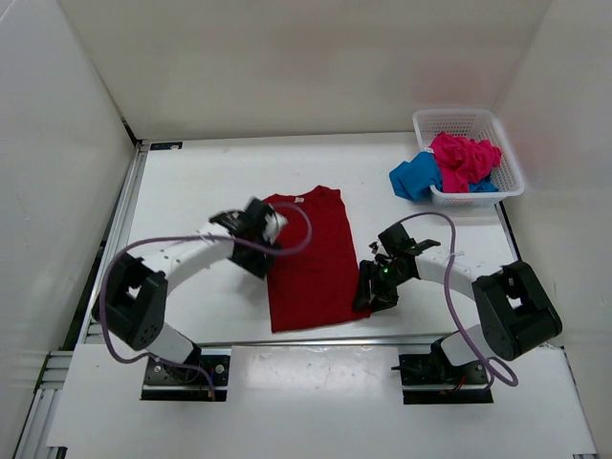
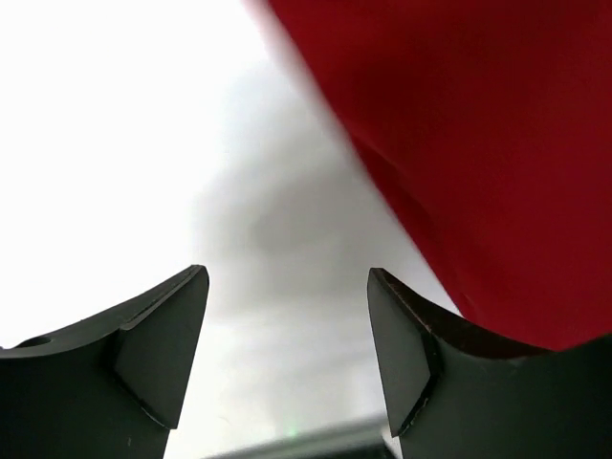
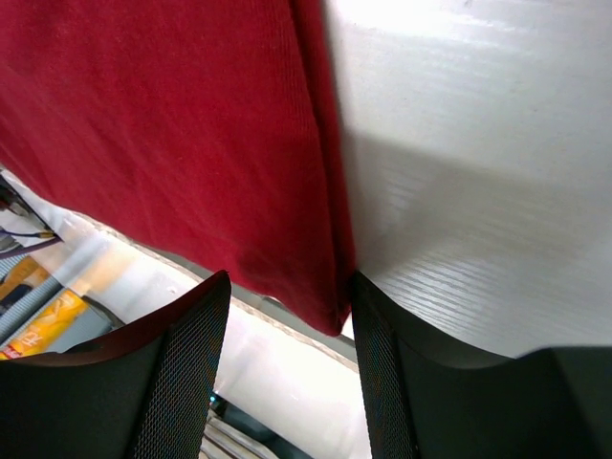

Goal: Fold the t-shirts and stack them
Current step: Fold the folded rectangular tshirt in 1/3 of the way

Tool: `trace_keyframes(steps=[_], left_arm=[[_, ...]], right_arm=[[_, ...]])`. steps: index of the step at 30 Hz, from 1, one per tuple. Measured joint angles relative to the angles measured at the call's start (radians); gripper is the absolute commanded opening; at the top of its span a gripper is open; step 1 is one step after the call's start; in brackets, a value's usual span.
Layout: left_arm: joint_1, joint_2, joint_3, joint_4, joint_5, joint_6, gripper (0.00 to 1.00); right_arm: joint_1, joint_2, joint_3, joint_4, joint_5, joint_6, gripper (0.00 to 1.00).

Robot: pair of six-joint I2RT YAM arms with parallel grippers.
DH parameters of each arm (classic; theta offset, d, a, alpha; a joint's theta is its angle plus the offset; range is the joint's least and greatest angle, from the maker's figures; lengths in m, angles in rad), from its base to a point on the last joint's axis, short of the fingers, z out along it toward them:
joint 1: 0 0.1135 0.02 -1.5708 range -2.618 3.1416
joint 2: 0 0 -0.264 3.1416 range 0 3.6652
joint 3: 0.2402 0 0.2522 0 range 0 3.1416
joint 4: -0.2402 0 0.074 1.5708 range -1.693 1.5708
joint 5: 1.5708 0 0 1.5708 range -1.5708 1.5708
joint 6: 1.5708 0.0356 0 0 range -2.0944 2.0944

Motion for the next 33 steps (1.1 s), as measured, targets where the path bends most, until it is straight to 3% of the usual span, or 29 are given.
trace_keyframes(steps=[2, 6, 10, 14, 21, 25, 30, 33], left_arm=[[0.152, 0.054, 0.126, 0.012, -0.017, -0.001, 0.77], [0.32, 0.264, 0.418, 0.076, -0.047, -0.002, 0.77], [0.361, 0.492, 0.665, 0.074, -0.058, -0.002, 0.77], [0.353, 0.666, 0.828, 0.046, 0.016, -0.002, 0.77], [0.344, 0.756, 0.876, -0.025, 0.084, -0.002, 0.78], [0.344, 0.743, 0.877, -0.023, 0.09, -0.002, 0.8], [0.344, 0.723, 0.882, -0.024, 0.08, -0.002, 0.8], [0.342, 0.724, 0.902, -0.022, 0.068, -0.002, 0.78]], right_arm=[[0.004, -0.003, -0.005, 0.011, -0.002, 0.017, 0.58], [0.014, -0.002, -0.007, 0.021, 0.0, 0.035, 0.58], [0.019, 0.001, -0.007, 0.024, 0.0, 0.052, 0.58], [0.025, 0.019, 0.006, 0.014, -0.001, 0.061, 0.58], [0.04, 0.04, 0.038, -0.021, 0.025, 0.063, 0.56], [0.052, 0.002, 0.113, -0.104, 0.177, 0.031, 0.58], [0.011, 0.072, 0.464, -0.186, 0.347, -0.048, 0.47], [-0.031, 0.229, 0.745, -0.182, 0.372, -0.105, 0.43]])
